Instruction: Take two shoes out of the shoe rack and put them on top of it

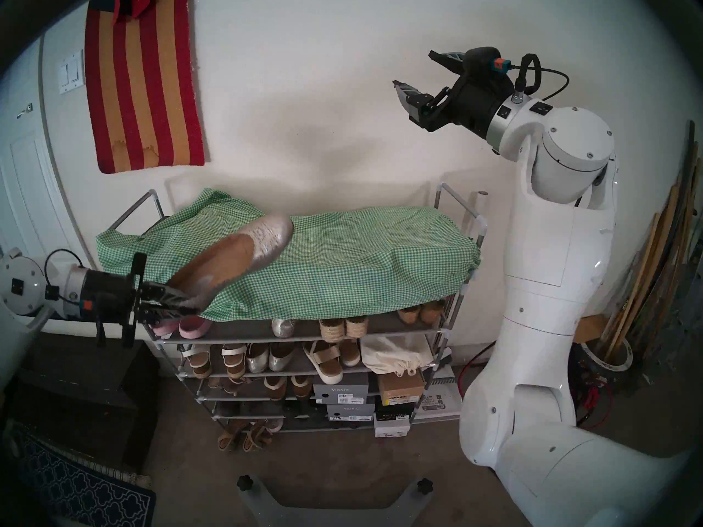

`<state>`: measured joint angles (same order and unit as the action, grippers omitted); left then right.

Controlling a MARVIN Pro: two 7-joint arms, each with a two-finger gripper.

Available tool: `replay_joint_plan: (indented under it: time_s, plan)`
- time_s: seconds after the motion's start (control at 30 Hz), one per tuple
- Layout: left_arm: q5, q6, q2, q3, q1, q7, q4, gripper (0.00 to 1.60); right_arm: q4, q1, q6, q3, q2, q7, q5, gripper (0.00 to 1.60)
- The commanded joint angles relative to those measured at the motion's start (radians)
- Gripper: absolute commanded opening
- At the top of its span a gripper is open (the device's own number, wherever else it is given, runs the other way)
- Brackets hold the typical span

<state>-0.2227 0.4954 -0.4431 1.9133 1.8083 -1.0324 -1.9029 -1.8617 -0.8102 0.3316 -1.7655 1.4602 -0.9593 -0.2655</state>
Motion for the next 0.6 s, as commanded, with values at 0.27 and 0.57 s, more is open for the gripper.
replay_joint_plan:
  time_s: [0.27, 0.57]
  plan:
    - [-0.032, -0.205, 0.146, -0.083, -0.19, 0.186, 0.119, 0.0, 0.0, -0.001, 0.0, 0.001, 0.0, -0.001, 0.0, 1.6]
    - [-0.057, -0.318, 0.201, -0.145, -0.3, 0.225, 0.147, 0.0, 0.0, -0.001, 0.0, 0.001, 0.0, 0.0, 0.0, 1.6]
